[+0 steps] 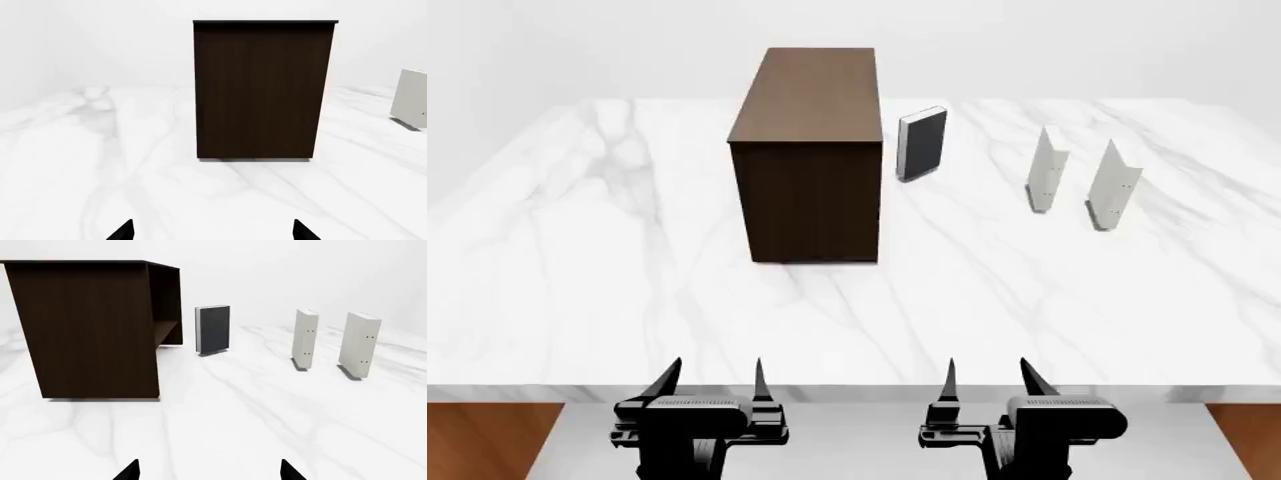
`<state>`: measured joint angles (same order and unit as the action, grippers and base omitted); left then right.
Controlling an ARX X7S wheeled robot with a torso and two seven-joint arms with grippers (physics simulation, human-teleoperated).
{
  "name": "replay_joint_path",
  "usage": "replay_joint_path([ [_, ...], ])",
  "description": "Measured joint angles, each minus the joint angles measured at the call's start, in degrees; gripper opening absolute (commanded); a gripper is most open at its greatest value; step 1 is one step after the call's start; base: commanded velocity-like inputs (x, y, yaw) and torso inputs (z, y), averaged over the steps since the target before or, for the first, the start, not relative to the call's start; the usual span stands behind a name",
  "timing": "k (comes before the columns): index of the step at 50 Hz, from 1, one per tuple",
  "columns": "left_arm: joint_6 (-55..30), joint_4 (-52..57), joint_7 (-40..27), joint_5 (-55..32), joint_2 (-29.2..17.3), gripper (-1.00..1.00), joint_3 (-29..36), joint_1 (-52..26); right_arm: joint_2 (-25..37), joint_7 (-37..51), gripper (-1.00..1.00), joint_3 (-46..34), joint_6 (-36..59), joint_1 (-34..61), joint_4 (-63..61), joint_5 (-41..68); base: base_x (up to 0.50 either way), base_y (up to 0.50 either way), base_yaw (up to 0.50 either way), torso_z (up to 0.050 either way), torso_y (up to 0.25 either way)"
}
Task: Pick up the book on the right and place it under the cabinet shelf.
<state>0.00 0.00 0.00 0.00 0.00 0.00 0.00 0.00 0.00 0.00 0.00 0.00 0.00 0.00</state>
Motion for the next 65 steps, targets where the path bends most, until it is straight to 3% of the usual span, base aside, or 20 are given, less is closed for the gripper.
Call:
replay_joint_path([
  [8,-1.55,2.06,-0.86,-1.42,-0.90,1.00,0.52,-0.23,0.90,1.20,1.00,-0.88,3.10,0.54,-2.45,0.72,0.00,0.00,0.00,0.000,0.000],
  [20,-11.73,13.66,-1.69,-3.95,-3.75,1.00,1.23,-3.57,3.42,2.90,1.00,-2.56,17.59,5.46,-15.00,1.43,0.00,0.00,0.00,0.000,0.000],
  [40,-34.22,28.80,-2.39,-7.75,-7.83,1.00,1.52,-20.52,6.89,3.44,1.00,-2.65,42.22,25.00,-29.70,3.09,0.00,0.00,0.00,0.000,0.000],
  [65,-45.89,32.72,-2.99,-10.45,-9.60,1.00,2.15,-33.23,8.13,4.50,1.00,-1.90,52.44,38.10,-34.16,4.82,0.04,-0.14,0.00,0.000,0.000],
])
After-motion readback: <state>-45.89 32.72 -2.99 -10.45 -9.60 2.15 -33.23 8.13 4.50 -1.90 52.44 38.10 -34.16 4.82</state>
